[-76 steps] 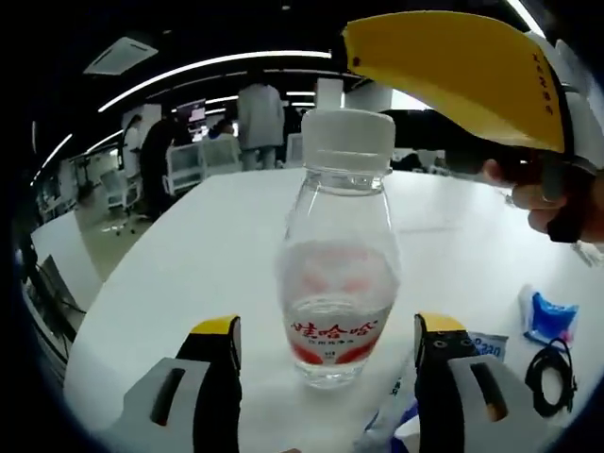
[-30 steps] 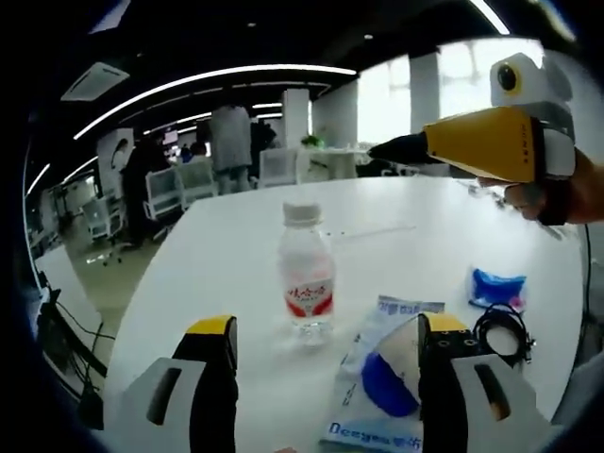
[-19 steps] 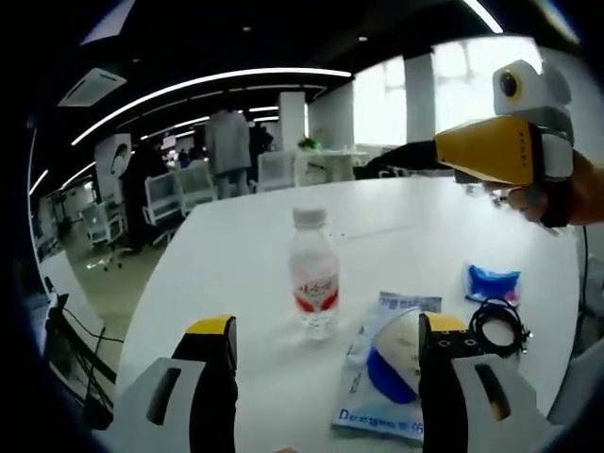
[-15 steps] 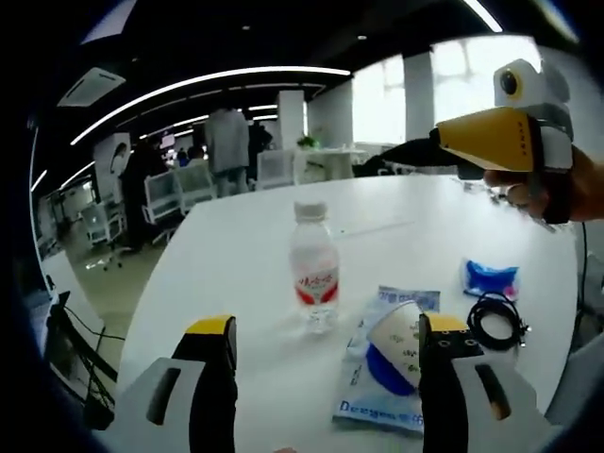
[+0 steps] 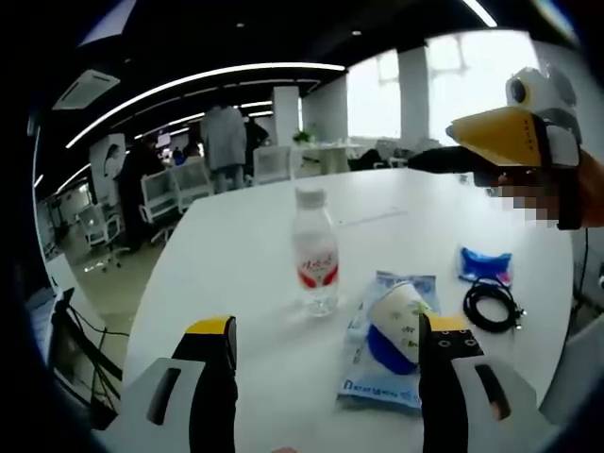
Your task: Arrange the tabletop items into an orderly group along one side of the table until the central work area is clear of visible clutter.
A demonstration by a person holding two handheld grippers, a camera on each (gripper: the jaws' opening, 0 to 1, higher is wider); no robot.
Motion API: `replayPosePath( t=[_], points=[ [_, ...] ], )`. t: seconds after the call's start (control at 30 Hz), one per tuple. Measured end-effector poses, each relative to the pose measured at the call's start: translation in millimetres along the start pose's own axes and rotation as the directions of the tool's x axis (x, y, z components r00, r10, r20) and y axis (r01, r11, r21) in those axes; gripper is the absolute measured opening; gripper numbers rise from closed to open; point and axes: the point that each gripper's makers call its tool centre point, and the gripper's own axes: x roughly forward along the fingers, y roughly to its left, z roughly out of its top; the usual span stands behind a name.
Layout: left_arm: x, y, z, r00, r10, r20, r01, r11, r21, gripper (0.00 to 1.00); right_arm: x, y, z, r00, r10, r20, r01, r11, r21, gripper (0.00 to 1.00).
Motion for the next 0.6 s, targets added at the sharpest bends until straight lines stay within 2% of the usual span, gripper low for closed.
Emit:
replayPosePath(
  t=[0.1,0.33,0.6],
  points=[
    [0,-2.6,-8.2,1.000,-0.002,-0.029,0.003,0.999,0.041,0.77,-4,-7,-5.0,0.998,-0.054,0.010,0.053,0.997,0.058,0.76],
    [-2,-5.8,-15.6,0.999,-0.010,-0.042,0.011,0.999,0.041,0.76,-12,-13,-19.2,0.994,-0.109,0.003,0.108,0.989,0.097,0.76],
    [-2,-6.7,-28.7,0.998,-0.011,-0.069,0.014,0.999,0.039,0.76,-18,-24,-42.5,0.985,-0.170,-0.035,0.174,0.970,0.170,0.72]
  ],
)
